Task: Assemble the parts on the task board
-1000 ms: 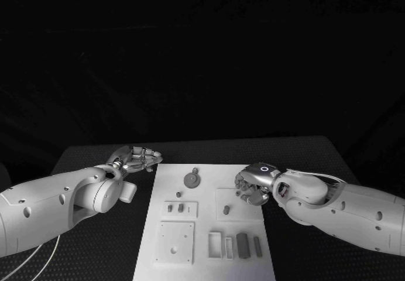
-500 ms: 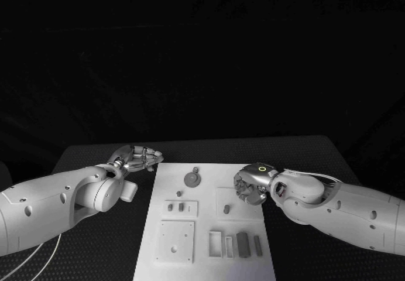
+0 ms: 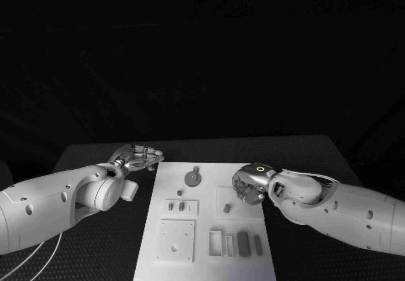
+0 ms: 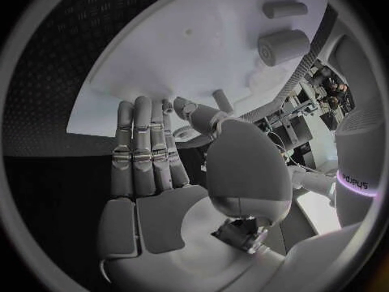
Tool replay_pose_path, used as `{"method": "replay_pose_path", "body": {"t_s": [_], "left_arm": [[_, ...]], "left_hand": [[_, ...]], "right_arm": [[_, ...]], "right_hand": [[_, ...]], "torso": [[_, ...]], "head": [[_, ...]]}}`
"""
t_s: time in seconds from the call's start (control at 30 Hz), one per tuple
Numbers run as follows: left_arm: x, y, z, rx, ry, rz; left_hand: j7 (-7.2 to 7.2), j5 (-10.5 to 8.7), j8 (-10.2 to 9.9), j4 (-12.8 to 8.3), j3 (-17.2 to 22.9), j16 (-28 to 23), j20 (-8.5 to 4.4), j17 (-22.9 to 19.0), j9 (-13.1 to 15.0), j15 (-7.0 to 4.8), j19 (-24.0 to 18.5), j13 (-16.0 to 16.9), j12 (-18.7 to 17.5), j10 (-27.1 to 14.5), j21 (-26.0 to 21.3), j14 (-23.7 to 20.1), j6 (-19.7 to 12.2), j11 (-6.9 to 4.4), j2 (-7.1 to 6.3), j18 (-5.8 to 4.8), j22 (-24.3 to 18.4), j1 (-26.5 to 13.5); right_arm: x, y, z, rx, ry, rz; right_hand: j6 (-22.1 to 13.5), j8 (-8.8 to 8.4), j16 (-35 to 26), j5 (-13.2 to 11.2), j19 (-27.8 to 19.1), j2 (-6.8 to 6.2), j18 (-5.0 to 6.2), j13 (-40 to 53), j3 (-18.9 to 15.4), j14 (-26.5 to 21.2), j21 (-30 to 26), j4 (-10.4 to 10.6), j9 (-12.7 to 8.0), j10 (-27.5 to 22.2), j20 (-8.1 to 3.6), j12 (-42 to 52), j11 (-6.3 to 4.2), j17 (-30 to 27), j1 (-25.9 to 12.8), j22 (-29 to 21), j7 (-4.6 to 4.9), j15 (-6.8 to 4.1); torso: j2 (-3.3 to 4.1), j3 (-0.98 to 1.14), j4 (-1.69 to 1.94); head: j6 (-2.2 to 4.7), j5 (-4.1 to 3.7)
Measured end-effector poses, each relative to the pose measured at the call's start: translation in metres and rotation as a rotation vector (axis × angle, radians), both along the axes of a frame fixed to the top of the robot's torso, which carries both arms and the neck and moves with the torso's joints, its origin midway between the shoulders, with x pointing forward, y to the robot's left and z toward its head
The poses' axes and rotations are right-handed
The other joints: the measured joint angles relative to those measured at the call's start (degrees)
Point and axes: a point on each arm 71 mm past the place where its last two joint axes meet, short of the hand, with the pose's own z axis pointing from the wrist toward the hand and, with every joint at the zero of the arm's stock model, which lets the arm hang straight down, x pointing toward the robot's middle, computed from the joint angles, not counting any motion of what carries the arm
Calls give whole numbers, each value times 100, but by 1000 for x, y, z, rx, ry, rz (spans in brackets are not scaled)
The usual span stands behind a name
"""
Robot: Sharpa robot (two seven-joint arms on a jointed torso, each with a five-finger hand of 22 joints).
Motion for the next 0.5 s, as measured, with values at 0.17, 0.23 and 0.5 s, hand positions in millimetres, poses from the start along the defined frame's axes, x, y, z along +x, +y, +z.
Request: {"method": "replay_pose_path", "body": {"t_s": [0.17,0.23,0.5], "left_arm": [[0,0,0,0,1,0],[0,0,0,0,1,0],[0,0,0,1,6,0]], "left_hand": [[0,0,0,0,0,0,21,6,0,0,21,0,0,0,0,0,0,0,0,0,0,0],[0,0,0,0,0,0,22,6,0,0,21,0,0,0,0,0,0,0,0,0,0,0],[0,0,0,-16,-16,0,22,11,0,0,21,0,0,0,-22,0,0,0,0,1,0,0]], "right_arm": [[1,1,0,0,-3,1],[1,2,-1,-1,-5,2],[2,3,-1,-17,-15,9]], "right_hand": [[20,0,0,0,0,0,-4,26,16,0,0,-16,0,1,0,10,0,21,0,0,-19,0],[20,0,0,0,0,-1,-6,27,16,0,0,-16,0,1,0,22,0,22,-1,0,-20,0],[81,29,0,0,21,57,-9,57,128,23,29,-128,13,51,-21,45,-32,105,118,28,-41,-22]], "torso": [[0,0,0],[0,-1,-1],[-1,-3,-3]], "head": [[4,4],[4,3],[-1,-10]]}}
